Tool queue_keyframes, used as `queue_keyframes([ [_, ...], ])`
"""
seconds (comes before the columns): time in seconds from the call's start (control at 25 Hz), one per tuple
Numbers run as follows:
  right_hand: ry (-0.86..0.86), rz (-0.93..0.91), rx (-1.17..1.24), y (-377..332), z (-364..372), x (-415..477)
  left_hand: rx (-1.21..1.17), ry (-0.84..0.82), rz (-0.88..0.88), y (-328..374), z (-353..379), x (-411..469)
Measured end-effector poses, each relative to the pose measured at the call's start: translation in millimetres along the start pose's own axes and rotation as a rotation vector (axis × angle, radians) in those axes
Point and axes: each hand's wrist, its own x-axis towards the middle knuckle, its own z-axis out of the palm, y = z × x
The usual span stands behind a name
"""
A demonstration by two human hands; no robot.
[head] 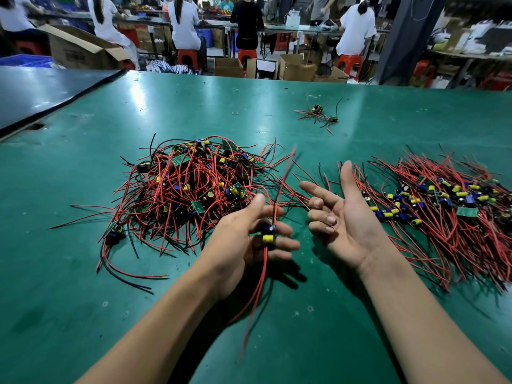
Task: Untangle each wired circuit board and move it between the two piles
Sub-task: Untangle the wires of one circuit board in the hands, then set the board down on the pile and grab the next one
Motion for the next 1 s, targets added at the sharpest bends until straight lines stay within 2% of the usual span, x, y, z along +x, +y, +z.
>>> queue_keyframes([
  [0.16, 0.001, -0.019, -0.068, 5.2, 1.6, -0.7, -0.251, -0.046, -0.069, 10.3, -5.8, 3.0],
  [0.4, -0.039, -0.062, -0.153, 8.8, 4.3, -2.2, -0.322, -0.06, -0.057, 9.3, -11.0, 4.4],
  [0.56, -0.146, -0.253, -0.409, 14.7, 8.4, -9.5, -0.313, -0.047, -0.023, 8.1, -13.2, 6.0],
  [0.64, -0.182, -0.379, -0.65, 20.8, 12.9, -14.5, -0.345, -0.043, -0.006, 7.4, -13.8, 6.4],
  [0.76, -0.133, -0.576, -0.999, 32.6, 20.5, -19.1, -0.407, -0.082, -0.002, 7.5, -15.0, 5.3],
  [1.0, -0.002, -0.816, -1.097, 33.4, 17.5, -15.5, -0.406, -0.058, 0.04, 8.4, -14.1, 7.2],
])
